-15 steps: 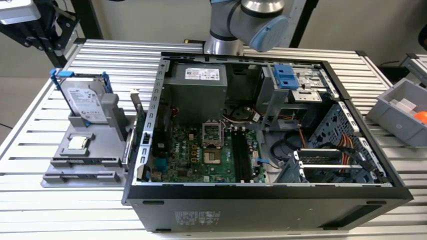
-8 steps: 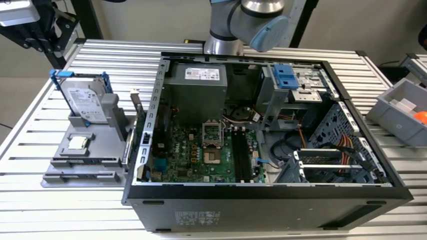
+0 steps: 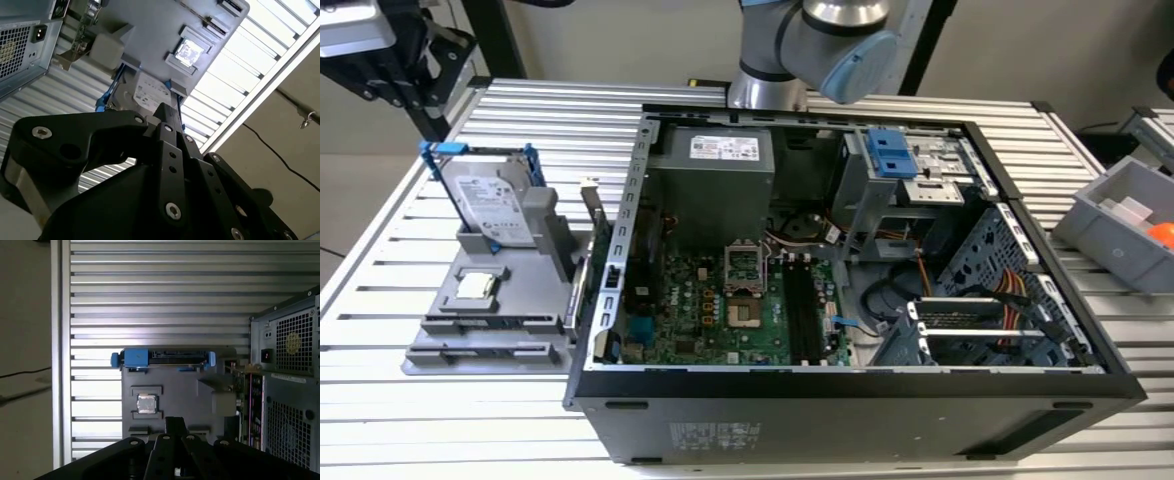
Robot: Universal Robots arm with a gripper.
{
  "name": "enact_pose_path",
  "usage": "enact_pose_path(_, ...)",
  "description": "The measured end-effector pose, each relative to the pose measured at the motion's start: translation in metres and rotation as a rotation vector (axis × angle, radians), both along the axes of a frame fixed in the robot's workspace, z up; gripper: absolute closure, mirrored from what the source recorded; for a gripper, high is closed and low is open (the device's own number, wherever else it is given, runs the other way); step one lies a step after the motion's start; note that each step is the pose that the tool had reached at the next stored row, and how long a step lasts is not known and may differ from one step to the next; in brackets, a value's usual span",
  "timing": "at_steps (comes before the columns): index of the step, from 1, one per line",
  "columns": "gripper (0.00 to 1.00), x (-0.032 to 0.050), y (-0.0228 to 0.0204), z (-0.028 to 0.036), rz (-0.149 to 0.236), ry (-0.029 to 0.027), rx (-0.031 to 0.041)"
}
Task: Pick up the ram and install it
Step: 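Reach for the ram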
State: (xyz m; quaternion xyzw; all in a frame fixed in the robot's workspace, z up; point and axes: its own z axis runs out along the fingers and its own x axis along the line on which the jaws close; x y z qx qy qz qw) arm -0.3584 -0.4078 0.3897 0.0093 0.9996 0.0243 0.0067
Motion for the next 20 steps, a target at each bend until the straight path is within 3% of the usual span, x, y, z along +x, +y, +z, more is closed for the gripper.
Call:
enact_pose_path(8,1.00,0.0000,-0.0036,-0.0005,0.000,0.0029,0.0001)
enact_pose_path(16,1.00,0.0023,-0.0133,-0.0008,0.000,0.0126,0.0001)
enact_pose_path(20,1.00,0.0026,-0.0149,-0.0008,0.000,0.0135,0.0000)
